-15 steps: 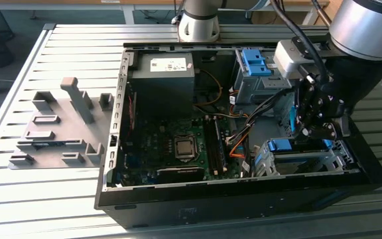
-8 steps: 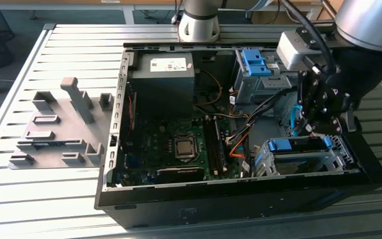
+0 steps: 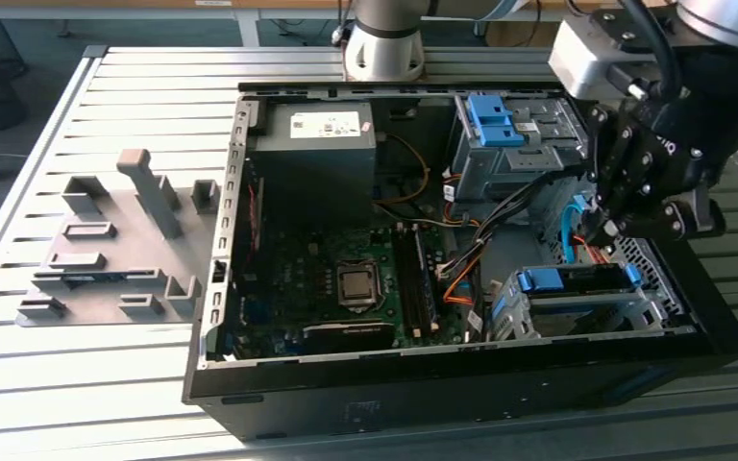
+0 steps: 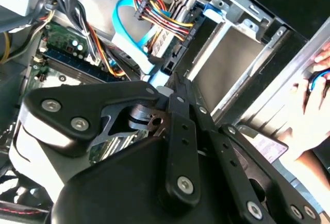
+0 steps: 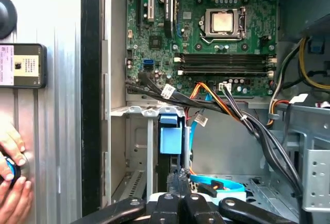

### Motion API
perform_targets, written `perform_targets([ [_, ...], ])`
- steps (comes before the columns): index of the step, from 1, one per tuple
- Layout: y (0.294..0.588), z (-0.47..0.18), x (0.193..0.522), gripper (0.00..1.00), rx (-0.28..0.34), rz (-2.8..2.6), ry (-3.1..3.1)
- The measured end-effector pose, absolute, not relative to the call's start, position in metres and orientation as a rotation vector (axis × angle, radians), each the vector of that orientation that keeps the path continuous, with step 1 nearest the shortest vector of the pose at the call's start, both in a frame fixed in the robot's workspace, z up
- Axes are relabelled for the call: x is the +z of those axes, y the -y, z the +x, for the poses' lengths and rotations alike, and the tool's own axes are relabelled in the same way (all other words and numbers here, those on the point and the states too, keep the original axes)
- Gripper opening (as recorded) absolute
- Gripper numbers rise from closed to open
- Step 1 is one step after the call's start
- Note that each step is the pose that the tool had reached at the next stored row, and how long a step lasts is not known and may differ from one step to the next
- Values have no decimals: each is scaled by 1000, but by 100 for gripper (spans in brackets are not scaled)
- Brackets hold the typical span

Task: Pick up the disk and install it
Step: 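Insert the second disk wire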

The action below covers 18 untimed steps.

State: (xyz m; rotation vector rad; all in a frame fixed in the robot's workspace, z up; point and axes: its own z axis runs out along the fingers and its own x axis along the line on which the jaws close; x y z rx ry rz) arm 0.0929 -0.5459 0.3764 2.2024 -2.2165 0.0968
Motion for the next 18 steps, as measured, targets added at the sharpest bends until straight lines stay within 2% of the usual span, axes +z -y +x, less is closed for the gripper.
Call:
perform_targets([
  [9, 527, 93, 387, 11, 97, 2202, 2216],
  [18, 522, 93, 388, 11, 107, 2195, 2209],
])
